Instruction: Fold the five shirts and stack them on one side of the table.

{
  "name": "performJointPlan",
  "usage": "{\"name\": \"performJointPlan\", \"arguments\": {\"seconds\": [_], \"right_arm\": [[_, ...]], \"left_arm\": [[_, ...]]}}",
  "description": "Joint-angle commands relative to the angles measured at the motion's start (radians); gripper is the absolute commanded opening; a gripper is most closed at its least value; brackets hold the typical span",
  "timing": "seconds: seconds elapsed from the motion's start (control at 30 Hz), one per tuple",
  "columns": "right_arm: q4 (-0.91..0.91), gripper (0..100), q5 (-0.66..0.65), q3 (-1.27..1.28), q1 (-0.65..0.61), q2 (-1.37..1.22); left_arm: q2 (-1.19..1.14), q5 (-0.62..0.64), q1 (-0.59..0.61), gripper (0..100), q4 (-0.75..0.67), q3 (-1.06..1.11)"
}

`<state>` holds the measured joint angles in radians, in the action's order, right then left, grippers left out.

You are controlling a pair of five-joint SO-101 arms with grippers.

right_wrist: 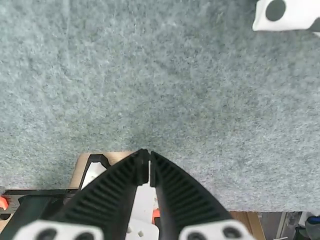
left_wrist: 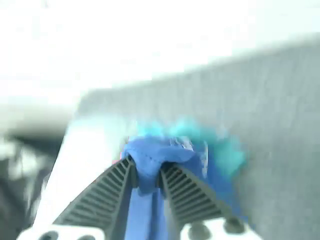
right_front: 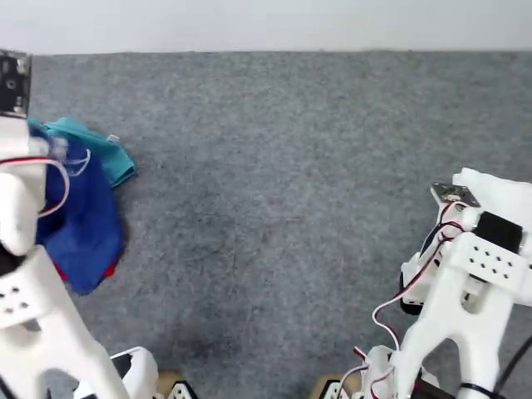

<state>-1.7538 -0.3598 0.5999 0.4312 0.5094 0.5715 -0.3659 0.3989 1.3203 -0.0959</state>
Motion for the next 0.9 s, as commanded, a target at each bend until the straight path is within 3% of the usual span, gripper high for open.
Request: {"name": "performJointPlan", "arguments": {"seconds": [0.0,0.3,0.47,0.63,0.77,0.87], "right_arm": [[-0.041,0.9,0.011,0.002,-0.002,0.018],[-0.036,0.9,0.011,0.028,-0.005,0.018],[-0.035,0.9,0.011,0.028,-0.005,0.025],[-0.031,0.9,0.006,0.025,-0.007,0.022],[0.013,0.9,0.006,0.023,-0.018,0.021],[0.041,0.9,-0.009,0.023,-0.097,0.018]], "left_arm": [[0.026,0.052,-0.135,1,-0.104,-0.096],[0.032,0.052,-0.586,1,-0.313,-0.108],[0.012,-0.023,-0.758,1,-0.293,-0.128],[-0.025,-0.005,-0.756,1,-0.044,-0.122],[-0.069,-0.009,-0.674,1,0.153,-0.048],[-0.100,-0.011,-0.568,1,0.230,0.076]]}}
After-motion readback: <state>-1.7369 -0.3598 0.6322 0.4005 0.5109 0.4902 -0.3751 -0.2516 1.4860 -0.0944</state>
